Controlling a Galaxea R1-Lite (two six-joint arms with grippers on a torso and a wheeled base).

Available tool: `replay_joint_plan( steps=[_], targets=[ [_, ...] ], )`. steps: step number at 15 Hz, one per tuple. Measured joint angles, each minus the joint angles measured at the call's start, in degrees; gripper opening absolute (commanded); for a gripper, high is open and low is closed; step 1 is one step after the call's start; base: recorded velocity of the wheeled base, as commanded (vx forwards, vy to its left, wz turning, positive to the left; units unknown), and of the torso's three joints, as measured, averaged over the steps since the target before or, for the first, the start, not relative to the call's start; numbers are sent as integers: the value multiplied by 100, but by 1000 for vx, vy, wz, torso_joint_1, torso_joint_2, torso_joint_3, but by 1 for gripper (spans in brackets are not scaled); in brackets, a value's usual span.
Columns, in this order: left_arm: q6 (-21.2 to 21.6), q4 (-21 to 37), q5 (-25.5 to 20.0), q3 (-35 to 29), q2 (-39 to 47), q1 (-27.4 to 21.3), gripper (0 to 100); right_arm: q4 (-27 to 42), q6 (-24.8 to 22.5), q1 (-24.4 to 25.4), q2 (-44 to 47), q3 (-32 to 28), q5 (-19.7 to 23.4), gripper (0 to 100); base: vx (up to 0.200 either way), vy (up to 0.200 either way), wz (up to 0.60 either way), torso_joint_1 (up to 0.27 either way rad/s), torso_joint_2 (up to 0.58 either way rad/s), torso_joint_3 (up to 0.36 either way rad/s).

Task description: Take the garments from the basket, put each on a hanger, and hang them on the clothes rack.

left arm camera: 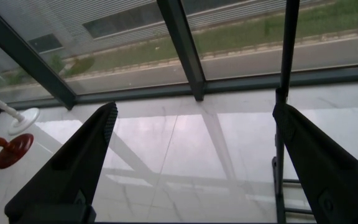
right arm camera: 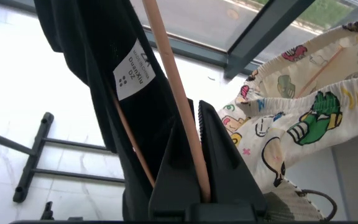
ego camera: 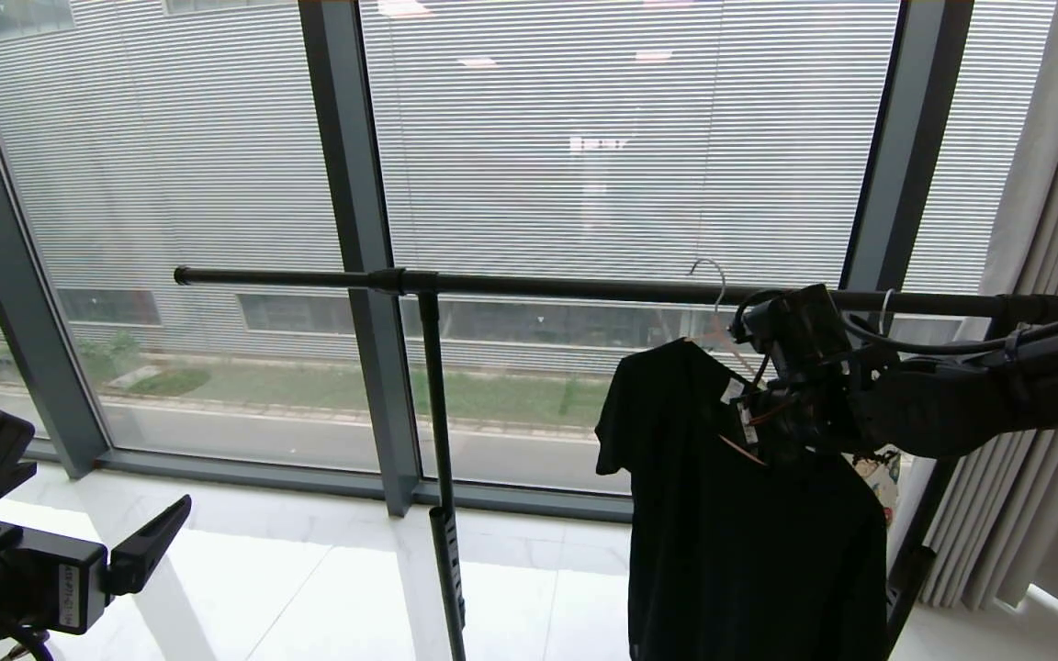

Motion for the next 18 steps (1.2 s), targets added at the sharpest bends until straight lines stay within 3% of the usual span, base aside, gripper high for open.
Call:
replay_joint_plan(
  steps=[3, 9, 10, 18],
  targets=[
    [0, 0, 2, -9, -6, 7, 100, -2, 7, -76, 171, -13, -252, 0, 0, 0, 0, 0, 0, 0],
    [-2, 0, 2, 5, -4, 2, 100, -2, 7, -113, 276, -18, -266, 0, 0, 0, 0, 0, 0, 0],
    [-2, 0, 2, 5, -4, 2, 100, -2, 7, -113, 279, -18, -266, 100, 0, 0, 0, 0, 0, 0],
    [-5, -2, 6, 38, -105, 7, 100, 0, 328, -34, -146, 155, -274, 100, 0, 0, 0, 0, 0, 0]
  ],
)
